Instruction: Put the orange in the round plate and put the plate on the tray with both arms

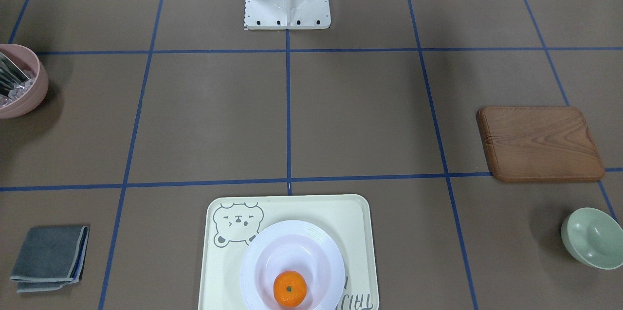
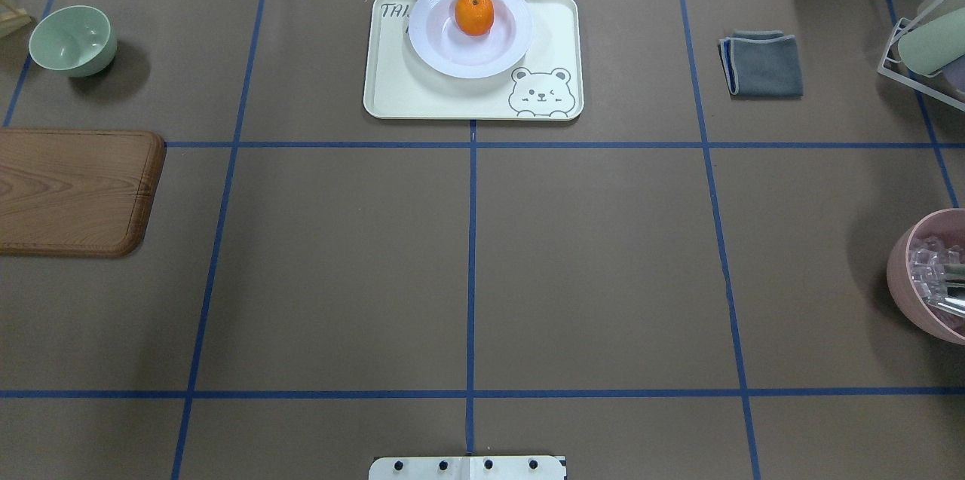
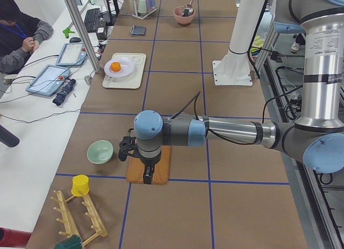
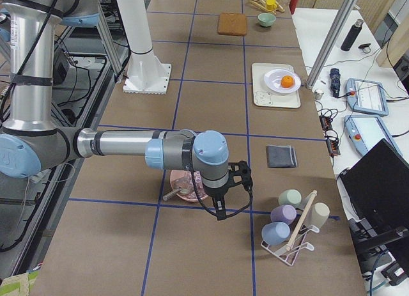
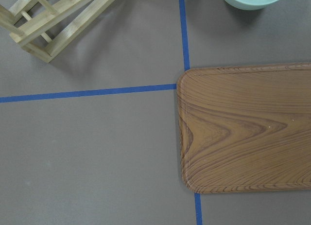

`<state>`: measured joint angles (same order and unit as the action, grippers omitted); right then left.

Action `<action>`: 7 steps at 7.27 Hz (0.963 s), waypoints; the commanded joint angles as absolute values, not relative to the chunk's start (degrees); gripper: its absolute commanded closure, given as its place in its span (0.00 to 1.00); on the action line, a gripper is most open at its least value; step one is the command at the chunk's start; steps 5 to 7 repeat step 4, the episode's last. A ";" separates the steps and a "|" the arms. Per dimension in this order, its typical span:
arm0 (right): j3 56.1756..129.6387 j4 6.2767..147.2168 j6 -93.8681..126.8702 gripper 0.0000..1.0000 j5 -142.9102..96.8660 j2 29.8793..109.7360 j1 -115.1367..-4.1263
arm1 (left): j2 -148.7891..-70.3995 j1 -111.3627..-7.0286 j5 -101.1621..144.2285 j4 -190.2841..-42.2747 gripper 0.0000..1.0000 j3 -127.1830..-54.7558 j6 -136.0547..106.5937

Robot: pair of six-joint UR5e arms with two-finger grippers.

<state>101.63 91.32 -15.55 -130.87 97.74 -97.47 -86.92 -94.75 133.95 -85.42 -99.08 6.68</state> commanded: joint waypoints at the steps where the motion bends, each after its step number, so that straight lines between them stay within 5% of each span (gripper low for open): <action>1: 102.04 91.32 -15.56 0.00 -130.87 97.65 -97.47 | -86.92 -94.75 133.95 -85.43 0.01 -98.70 6.68; 7: 102.48 91.41 -15.47 0.00 -130.87 97.56 -97.47 | -86.92 -94.75 133.95 -85.43 0.01 -98.61 6.68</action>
